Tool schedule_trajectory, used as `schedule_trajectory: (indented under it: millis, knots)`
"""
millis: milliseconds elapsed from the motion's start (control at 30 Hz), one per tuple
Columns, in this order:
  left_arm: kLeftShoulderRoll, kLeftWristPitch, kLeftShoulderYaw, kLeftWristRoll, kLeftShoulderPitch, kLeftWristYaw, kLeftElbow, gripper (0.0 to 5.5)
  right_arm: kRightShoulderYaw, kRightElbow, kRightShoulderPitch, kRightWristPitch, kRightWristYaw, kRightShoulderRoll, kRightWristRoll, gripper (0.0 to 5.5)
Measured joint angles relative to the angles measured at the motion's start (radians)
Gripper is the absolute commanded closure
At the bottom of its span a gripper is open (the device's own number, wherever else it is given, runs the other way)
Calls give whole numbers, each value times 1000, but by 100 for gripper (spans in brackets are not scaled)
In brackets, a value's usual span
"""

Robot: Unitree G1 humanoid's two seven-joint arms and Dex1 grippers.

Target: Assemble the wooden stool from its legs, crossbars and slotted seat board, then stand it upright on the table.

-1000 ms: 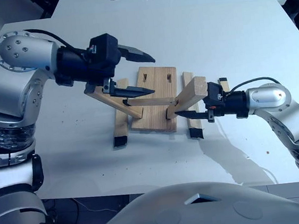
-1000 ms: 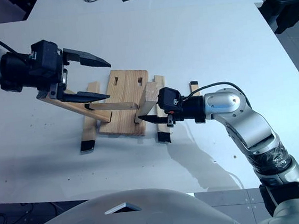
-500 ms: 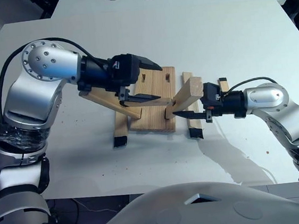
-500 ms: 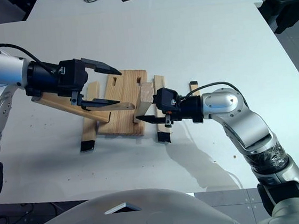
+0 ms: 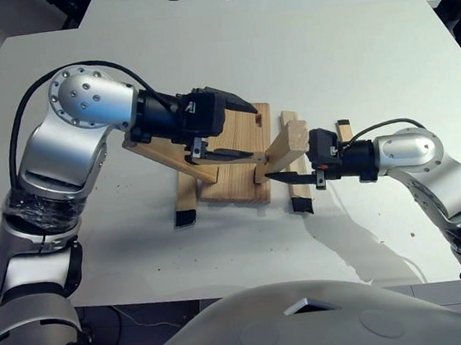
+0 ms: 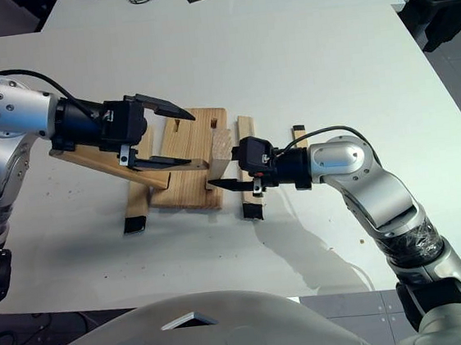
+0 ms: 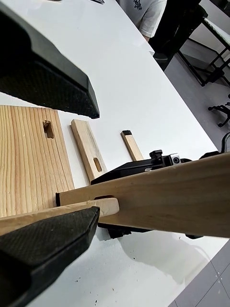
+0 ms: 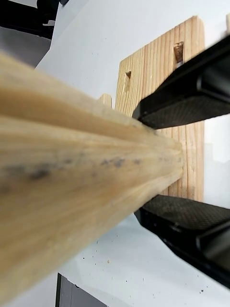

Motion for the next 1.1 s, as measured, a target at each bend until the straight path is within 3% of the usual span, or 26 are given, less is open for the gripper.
schedule_trajectory:
  millis: [1100]
  knots:
    - [-35, -28, -30, 106, 10, 19, 4, 208, 29, -3, -19, 5, -4, -5, -17, 349]
